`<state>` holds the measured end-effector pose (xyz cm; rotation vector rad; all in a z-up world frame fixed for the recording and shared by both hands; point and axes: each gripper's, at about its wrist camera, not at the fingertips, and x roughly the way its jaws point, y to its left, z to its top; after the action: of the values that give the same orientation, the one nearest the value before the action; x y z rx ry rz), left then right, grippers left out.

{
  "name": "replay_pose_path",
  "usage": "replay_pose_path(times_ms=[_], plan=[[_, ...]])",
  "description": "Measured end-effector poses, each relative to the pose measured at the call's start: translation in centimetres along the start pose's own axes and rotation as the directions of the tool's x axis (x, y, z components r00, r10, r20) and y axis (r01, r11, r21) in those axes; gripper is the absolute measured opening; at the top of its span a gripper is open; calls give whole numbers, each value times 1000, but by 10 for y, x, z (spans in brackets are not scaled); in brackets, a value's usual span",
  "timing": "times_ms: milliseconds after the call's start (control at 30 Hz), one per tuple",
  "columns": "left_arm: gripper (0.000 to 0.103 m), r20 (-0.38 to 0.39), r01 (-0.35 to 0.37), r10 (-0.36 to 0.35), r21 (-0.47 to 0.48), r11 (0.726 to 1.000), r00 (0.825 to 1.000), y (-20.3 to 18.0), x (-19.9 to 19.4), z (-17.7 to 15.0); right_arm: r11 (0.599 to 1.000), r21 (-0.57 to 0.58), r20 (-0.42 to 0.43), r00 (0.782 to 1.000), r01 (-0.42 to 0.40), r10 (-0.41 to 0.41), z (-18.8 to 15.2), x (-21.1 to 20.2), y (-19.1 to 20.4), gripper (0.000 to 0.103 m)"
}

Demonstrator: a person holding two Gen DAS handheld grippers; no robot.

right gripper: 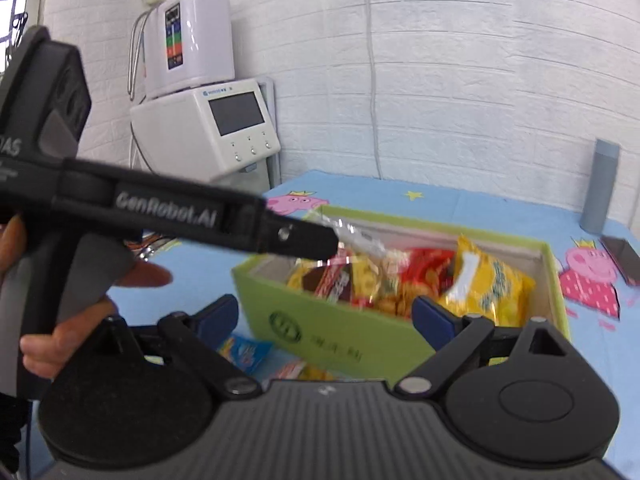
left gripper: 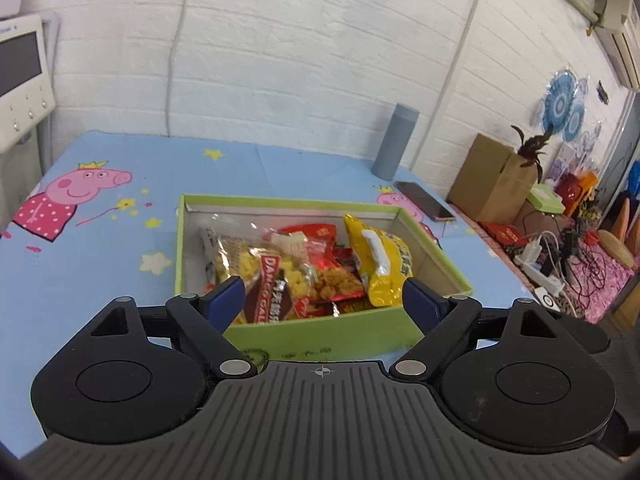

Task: Organize snacks
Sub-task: 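Reach the left gripper to the blue cookie pack and grasp it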

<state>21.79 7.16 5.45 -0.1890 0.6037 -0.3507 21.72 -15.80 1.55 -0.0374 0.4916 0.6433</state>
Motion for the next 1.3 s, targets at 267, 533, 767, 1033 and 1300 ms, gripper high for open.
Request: replay_pose_path(times_ms=[267,533,767,1033,1300], plan=[[78,-31,-10,10,4,1000,999,-8,-23,-34,995,86,-70,996,-54,60,-55,-18,33,93],[77,-87,-90,74,-189,978,993,76,-23,-52,993,67,-160,981,-100,110,-71,14,60,93],[60,-196,-71,24,-232,970,980,109,12,-64,987,44,-213,964,-156,162,-60,73,76,93],[20,-252,-3,-47,-196,981,967,109,21,-76,961,-10,-244,933,-276,266,-62,97,87,94],[20,-251,21,-74,-209,978,965,53,-15,-120,960,-73,-247,937,-272,246,-89,36,98,93]])
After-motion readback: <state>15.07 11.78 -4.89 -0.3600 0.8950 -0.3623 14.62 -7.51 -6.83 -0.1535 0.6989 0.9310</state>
